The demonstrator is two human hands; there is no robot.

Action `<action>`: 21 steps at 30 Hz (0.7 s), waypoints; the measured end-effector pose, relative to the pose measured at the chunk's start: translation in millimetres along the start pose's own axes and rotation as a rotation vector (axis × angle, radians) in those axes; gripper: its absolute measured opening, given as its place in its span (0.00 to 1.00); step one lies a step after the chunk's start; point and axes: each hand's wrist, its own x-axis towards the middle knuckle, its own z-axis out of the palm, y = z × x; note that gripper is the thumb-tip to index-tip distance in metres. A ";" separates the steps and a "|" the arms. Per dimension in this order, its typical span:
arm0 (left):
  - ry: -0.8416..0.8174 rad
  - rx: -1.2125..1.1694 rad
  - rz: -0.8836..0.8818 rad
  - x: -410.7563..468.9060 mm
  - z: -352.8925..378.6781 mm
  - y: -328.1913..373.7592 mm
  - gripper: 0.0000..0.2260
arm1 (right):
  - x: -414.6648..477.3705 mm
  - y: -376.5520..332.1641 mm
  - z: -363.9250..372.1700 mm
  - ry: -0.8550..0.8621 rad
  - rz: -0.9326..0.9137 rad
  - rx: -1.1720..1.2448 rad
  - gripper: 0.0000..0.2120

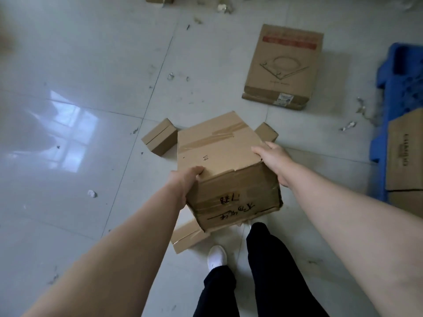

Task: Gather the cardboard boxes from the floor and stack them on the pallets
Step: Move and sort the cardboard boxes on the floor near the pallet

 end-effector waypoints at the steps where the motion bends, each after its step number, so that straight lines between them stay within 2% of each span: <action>1: -0.016 0.019 0.023 -12.9 -1.8 -0.2 0.23 | -14.6 1.5 -5.3 0.018 -0.001 0.027 0.30; 3: -0.051 0.051 0.069 -39.9 -4.6 -0.4 0.19 | -43.1 7.0 -16.7 0.061 -0.009 0.077 0.32; 10: -0.163 0.207 0.268 -117.7 -2.6 -6.9 0.17 | -140.3 32.0 -58.5 0.244 -0.062 0.250 0.29; 16: -0.277 0.383 0.369 -171.1 30.2 -20.5 0.23 | -212.6 76.8 -108.4 0.408 -0.036 0.382 0.30; 18: -0.330 0.447 0.400 -188.0 49.0 -27.0 0.25 | -234.3 98.0 -126.6 0.460 -0.010 0.429 0.27; 21: -0.405 0.523 0.440 -213.8 78.3 -37.7 0.22 | -263.9 124.8 -149.7 0.538 0.044 0.505 0.25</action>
